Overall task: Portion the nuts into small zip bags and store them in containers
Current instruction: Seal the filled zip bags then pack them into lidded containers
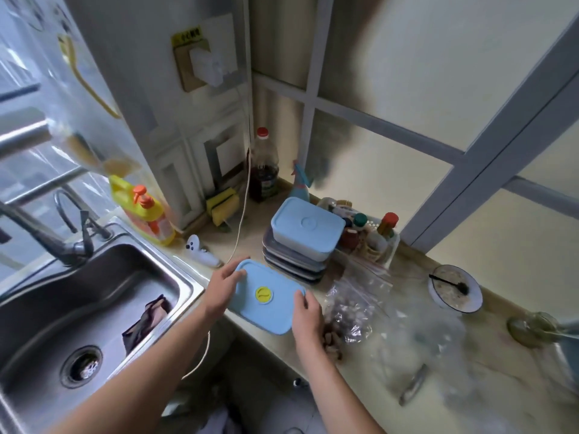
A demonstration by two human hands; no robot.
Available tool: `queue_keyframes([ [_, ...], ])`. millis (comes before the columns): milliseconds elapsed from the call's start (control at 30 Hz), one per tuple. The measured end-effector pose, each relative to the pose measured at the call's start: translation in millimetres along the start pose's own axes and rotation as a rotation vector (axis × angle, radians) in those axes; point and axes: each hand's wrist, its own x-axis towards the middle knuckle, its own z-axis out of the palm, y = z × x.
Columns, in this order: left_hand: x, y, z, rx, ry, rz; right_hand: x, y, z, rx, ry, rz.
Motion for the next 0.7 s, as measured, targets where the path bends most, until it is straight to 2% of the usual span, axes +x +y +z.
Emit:
queue_keyframes([
  [133, 13, -34, 1, 0.011, -0.039, -0.092, 9, 19, 4, -0.049, -0.025, 0.084],
  [233, 27, -51, 4, 0.036, -0.050, -0.120, 18, 24, 9, -0.022, 0.021, 0.128],
  [433, 60, -67, 9, 0.386, -0.094, -0.150, 48, 26, 29, -0.055, 0.120, 0.151],
  [500, 64, -68, 13, 0.547, -0.093, -0.039, 55, 29, 36, -0.072, 0.146, 0.179],
  [567, 67, -74, 18, 0.753, -0.159, 0.216, 59, 34, 43, -0.070, 0.181, 0.212],
  [633, 66, -78, 27, 1.037, -0.387, 0.436, 62, 36, 49, -0.051, 0.223, 0.225],
  [700, 65, -80, 35, 1.311, -0.591, 0.476, 63, 35, 53, -0.047, 0.247, 0.260],
])
